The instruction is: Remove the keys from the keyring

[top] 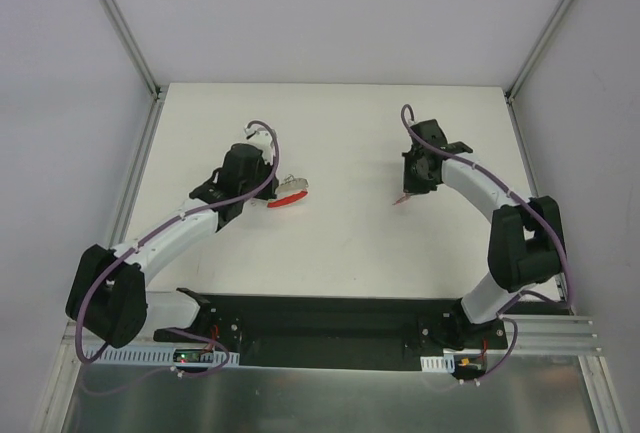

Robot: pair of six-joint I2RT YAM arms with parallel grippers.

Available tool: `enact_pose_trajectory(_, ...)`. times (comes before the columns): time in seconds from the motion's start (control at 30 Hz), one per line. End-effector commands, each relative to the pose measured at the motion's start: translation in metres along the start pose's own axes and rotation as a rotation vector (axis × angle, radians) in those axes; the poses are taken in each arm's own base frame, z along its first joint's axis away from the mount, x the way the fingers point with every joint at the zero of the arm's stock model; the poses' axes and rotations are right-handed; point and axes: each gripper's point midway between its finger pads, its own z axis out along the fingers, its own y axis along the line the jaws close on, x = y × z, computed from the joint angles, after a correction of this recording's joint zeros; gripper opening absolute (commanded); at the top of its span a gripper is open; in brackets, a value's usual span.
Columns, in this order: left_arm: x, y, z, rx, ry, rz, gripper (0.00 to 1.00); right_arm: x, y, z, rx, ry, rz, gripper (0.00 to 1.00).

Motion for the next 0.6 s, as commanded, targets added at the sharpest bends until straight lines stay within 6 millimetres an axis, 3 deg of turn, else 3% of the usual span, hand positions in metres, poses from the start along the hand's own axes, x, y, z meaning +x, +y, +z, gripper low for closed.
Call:
enact_pose_trajectory(0.0, -0.033, -0.003, 0.003, 0.010, -0.084, -0.013, 0.00, -0.031, 0.008, 0.003, -0.053, -0.052, 0.008, 0.01)
enact_pose_trajectory(0.17, -0.024, 0.000, 0.013, 0.011, -0.054, -0.035, 0.00, -0.032, 0.004, 0.017, -0.041, -0.023, 0.028, 0.02)
enact_pose_trajectory(0.23, -0.024, 0.001, 0.015, 0.012, -0.054, -0.038, 0.00, -0.034, 0.001, 0.019, -0.031, -0.024, 0.038, 0.11)
enact_pose_trajectory(0.3, -0.024, 0.003, 0.016, 0.007, -0.052, -0.040, 0.00, -0.034, -0.001, 0.019, -0.028, -0.023, 0.045, 0.27)
enact_pose_trajectory(0.37, -0.024, 0.003, 0.017, 0.006, -0.052, -0.045, 0.00, -0.035, -0.004, 0.015, -0.015, -0.033, 0.047, 0.32)
enact_pose_trajectory(0.43, -0.024, 0.000, 0.018, 0.028, -0.050, -0.049, 0.00, -0.036, -0.007, 0.003, -0.004, -0.052, 0.045, 0.43)
enact_pose_trajectory(0.47, -0.023, 0.000, 0.019, 0.028, -0.048, -0.053, 0.00, -0.036, -0.008, -0.002, 0.000, -0.059, 0.047, 0.51)
enact_pose_trajectory(0.5, -0.024, 0.001, 0.020, 0.029, -0.049, -0.058, 0.00, -0.035, -0.008, -0.007, -0.005, -0.066, 0.047, 0.66)
enact_pose_trajectory(0.53, -0.023, 0.004, 0.024, 0.030, -0.041, -0.081, 0.00, -0.039, -0.007, -0.023, -0.023, -0.112, 0.050, 0.74)
enact_pose_trajectory(0.57, -0.025, 0.006, 0.026, 0.031, -0.043, -0.099, 0.00, -0.031, -0.007, -0.026, -0.027, -0.109, 0.050, 0.80)
